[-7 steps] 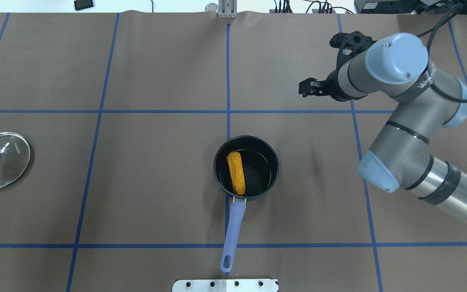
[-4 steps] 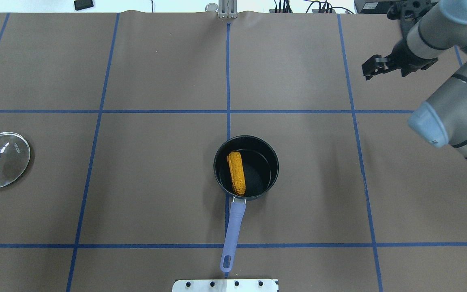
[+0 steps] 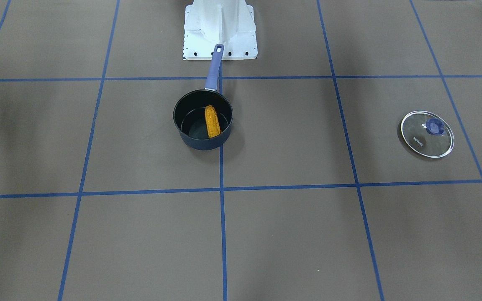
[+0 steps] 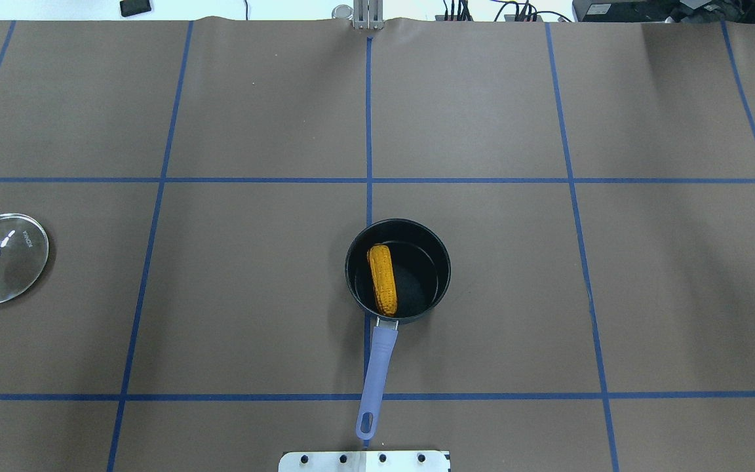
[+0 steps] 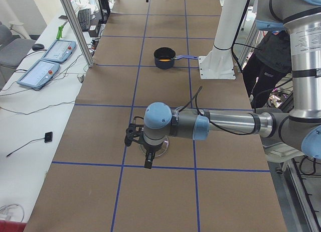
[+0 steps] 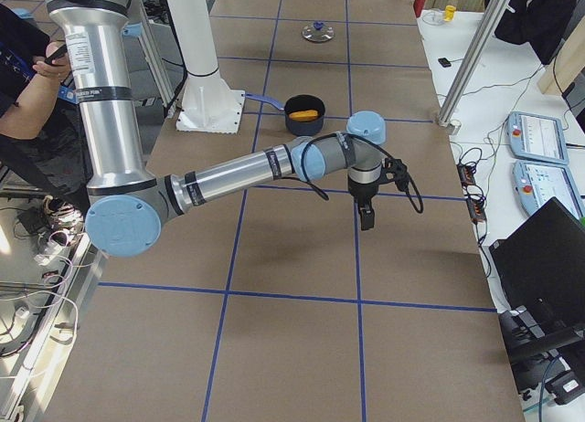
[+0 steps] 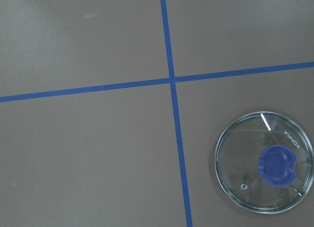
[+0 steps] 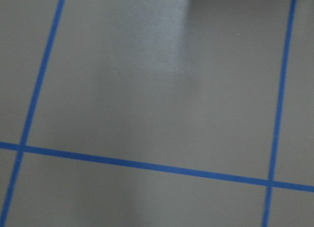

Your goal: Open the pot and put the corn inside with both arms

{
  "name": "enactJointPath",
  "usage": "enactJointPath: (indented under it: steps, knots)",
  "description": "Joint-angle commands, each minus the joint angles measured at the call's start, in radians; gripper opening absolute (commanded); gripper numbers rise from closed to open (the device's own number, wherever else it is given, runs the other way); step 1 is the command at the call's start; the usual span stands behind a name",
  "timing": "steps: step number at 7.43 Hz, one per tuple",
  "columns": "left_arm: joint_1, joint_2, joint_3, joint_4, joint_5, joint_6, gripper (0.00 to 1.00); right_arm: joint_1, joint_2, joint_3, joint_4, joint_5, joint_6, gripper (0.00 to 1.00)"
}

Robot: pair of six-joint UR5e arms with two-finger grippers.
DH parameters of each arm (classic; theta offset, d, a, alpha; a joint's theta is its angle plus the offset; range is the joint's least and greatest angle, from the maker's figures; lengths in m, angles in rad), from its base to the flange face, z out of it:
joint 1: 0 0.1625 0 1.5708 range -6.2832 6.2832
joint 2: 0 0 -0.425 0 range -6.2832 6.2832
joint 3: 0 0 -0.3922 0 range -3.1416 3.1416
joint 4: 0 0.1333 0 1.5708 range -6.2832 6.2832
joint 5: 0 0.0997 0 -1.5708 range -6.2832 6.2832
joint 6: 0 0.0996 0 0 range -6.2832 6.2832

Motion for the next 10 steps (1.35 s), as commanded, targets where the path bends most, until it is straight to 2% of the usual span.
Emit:
enactJointPath:
  steps: [1, 5, 10]
  knots:
    - [0.000, 0.022, 0.007, -0.023, 0.006, 0.001, 0.98, 0.139, -0.163, 0.012, 0.012, 0.029, -0.103, 1.00]
    - [0.002, 0.029, 0.003, -0.028, 0.003, 0.002, 0.98, 0.147, -0.220, -0.012, 0.012, 0.029, -0.095, 1.00]
    - [0.002, 0.029, 0.003, -0.028, 0.003, 0.002, 0.98, 0.147, -0.213, -0.024, 0.012, 0.039, -0.092, 1.00]
